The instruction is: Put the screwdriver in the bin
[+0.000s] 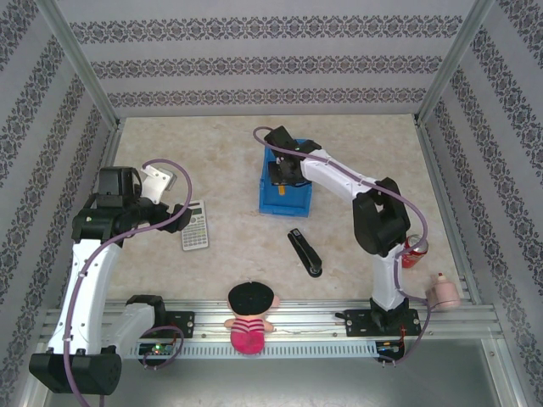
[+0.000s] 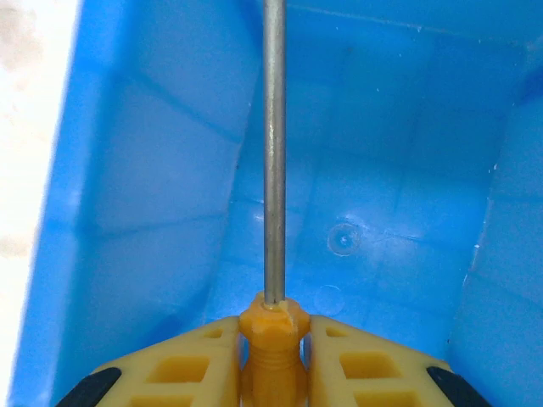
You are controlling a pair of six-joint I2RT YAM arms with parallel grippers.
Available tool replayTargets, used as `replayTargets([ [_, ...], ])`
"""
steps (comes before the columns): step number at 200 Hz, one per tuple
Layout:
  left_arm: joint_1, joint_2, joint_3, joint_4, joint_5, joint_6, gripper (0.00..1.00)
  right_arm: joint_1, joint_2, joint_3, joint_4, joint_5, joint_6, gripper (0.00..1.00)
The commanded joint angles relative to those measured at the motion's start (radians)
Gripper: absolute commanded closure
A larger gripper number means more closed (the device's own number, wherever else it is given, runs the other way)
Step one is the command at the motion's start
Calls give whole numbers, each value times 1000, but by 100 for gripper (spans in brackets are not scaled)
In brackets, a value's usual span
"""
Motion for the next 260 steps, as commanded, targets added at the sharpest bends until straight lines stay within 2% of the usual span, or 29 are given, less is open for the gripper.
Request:
replayTargets([
  [1,7,-6,20,-37,19,22,1,-18,22,13,-8,13,5,76],
  [127,7,0,18,-41,27,20,1,-36,168,73,-32,11,-4,74],
  [260,7,10,25,-40,25,16,1,-41,147,107,-53,15,-14,68],
])
